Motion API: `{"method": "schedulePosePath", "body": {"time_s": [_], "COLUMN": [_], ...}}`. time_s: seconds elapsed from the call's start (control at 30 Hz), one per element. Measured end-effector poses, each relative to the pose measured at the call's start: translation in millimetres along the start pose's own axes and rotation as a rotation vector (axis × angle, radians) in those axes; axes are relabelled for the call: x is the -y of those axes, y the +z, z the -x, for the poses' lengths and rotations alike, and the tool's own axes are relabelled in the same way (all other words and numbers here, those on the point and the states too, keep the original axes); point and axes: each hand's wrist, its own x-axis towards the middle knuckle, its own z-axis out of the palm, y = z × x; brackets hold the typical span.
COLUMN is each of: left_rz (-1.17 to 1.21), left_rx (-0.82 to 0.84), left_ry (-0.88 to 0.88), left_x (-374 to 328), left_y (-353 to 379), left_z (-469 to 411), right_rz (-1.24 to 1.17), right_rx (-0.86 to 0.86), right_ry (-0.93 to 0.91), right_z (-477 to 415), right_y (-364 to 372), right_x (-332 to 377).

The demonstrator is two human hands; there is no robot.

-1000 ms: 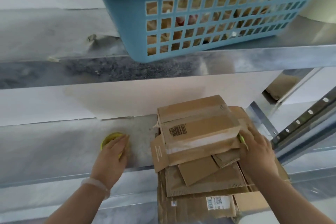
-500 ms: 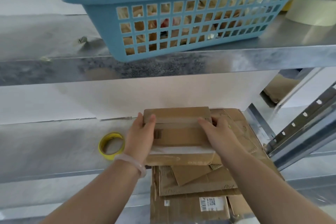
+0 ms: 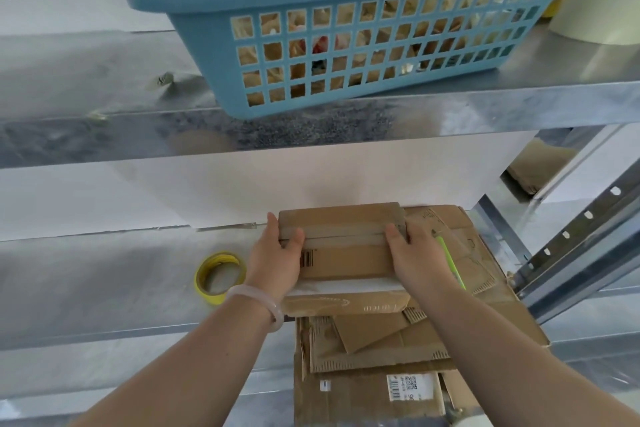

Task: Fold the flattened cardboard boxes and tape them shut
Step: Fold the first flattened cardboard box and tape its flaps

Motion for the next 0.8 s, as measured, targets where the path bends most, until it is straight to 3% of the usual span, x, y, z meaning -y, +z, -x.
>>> {"method": "schedulePosePath", "body": {"time_s": [0.3,0.43,0.63,0.8], "left_rz": [0.484,0.568,0.828,0.94], "left_rx": [0.264,0.221,0.15,0.138], "left_ry": [-0.27,-0.238,-0.129,0.035], "left_x": [14.0,8.8,15.3,25.7], "left_y": [-10.2,-10.8,-20.6,-9.2], "left_z": [-1.4,7.1,23.9,44.0], "right_rz": [-0.38,-0.458,-0.454,-0.411], "right_rx": [0.244,0.231,-0.032,-0.092], "right_ry": [0.18,0.152,-0.097,-0.333], "right_z": [-4.6,7.2,68.1,91.9], "right_y": [-9.4,-9.8,-18.9,-23.6], "right_x": [-14.2,-6.8,-6.4,1.3]}}
